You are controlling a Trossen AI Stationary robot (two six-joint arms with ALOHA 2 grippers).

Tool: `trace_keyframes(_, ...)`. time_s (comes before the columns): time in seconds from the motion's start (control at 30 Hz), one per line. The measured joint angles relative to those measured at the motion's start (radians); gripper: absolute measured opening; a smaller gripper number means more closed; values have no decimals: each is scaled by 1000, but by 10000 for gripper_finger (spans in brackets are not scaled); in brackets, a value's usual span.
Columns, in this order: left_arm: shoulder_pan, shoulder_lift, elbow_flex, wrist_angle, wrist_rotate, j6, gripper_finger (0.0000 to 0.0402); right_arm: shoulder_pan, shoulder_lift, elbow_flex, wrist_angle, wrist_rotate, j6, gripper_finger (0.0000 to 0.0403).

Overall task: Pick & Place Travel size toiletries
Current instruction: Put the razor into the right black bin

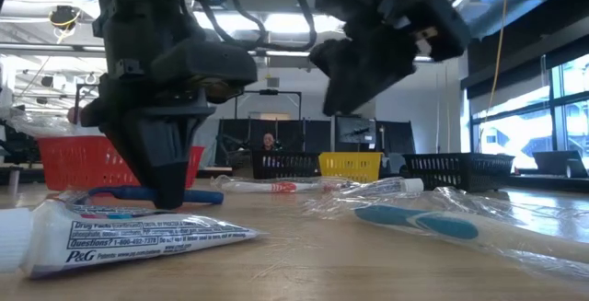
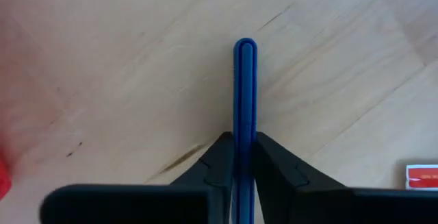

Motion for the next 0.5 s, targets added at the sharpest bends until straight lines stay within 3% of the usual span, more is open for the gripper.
trace_keyframes(0.3, -2, 4, 16, 12, -91, 101, 33, 0, 133, 0, 137, 17, 4, 173)
trace_keyframes(0.5, 8, 11, 33, 49, -210, 202, 32, 0, 197, 0, 254, 17, 5, 169)
